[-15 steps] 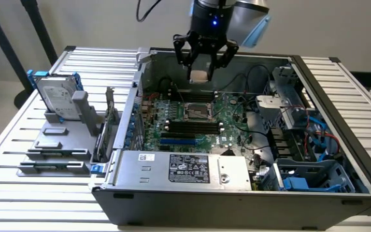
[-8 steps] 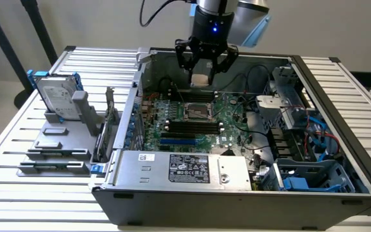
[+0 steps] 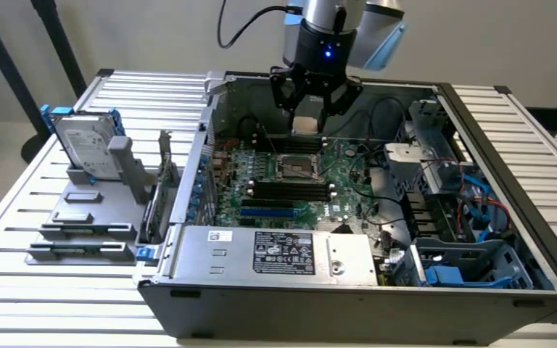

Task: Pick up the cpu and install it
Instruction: 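Pick up the cpu and move it towards the insertion slot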

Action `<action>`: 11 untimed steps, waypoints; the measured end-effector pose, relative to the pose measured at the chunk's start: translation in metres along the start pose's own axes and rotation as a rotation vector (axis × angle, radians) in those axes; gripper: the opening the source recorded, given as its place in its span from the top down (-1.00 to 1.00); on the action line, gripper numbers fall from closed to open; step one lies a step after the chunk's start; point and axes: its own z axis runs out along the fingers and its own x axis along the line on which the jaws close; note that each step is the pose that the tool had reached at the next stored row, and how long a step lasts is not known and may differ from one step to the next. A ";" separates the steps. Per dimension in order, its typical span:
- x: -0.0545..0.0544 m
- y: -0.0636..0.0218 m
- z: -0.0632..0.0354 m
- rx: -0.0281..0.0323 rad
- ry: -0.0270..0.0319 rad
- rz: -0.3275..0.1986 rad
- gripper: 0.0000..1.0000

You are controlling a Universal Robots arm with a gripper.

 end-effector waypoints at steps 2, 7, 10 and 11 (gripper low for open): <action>-0.001 0.0034 0.0037 -0.0001 0.0000 0.000 -0.09; -0.001 0.0055 0.0084 -0.0004 0.0003 0.000 -0.09; -0.001 0.0055 0.0084 -0.0005 0.0002 0.000 -0.09; -0.001 0.0055 0.0084 -0.0005 0.0002 0.000 -0.09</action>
